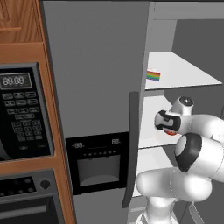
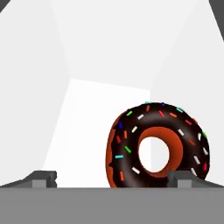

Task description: Take the cake and donut from the fridge and place them on the empty tray on the dining counter.

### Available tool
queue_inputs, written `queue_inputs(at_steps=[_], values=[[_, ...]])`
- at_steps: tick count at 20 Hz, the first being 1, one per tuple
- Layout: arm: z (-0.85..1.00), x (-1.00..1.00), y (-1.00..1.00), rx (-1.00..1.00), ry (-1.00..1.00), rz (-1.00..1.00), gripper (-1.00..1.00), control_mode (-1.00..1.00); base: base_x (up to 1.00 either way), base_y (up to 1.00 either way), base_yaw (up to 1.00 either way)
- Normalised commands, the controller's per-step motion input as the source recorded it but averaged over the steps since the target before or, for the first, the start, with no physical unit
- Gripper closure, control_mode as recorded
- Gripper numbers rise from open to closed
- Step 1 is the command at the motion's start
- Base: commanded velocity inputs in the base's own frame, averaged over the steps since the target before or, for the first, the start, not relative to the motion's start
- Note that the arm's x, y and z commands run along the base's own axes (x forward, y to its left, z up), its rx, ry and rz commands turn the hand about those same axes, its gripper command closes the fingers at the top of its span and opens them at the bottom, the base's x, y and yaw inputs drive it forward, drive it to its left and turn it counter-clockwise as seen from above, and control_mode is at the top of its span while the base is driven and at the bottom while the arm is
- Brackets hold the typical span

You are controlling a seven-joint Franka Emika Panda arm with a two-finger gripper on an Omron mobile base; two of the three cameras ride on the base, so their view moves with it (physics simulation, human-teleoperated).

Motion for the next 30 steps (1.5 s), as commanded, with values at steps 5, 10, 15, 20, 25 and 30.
queue_inputs(at_steps=[5,10,15,20,25,30], values=[[-0.24,0.18,0.0,0.0,0.0,0.08,-1.0,-1.0,0.0,0.0,0.0],[-0.32,0.09,0.0,0.0,0.0,0.06,-1.0,-1.0,0.0,0.0,0.0],[-0.19,0.24,-0.08,0.0,0.0,0.05,-1.0,-1.0,0.0,0.0,0.0],[-0.19,0.26,-0.21,0.0,0.0,0.06,-1.0,-1.0,0.0,0.0,0.0],[-0.34,0.06,-0.22,0.0,0.0,0.06,-1.0,-1.0,0.0,0.0,0.0],[-0.41,0.03,-0.08,0.0,0.0,0.05,1.0,-1.0,0.0,0.0,0.0]])
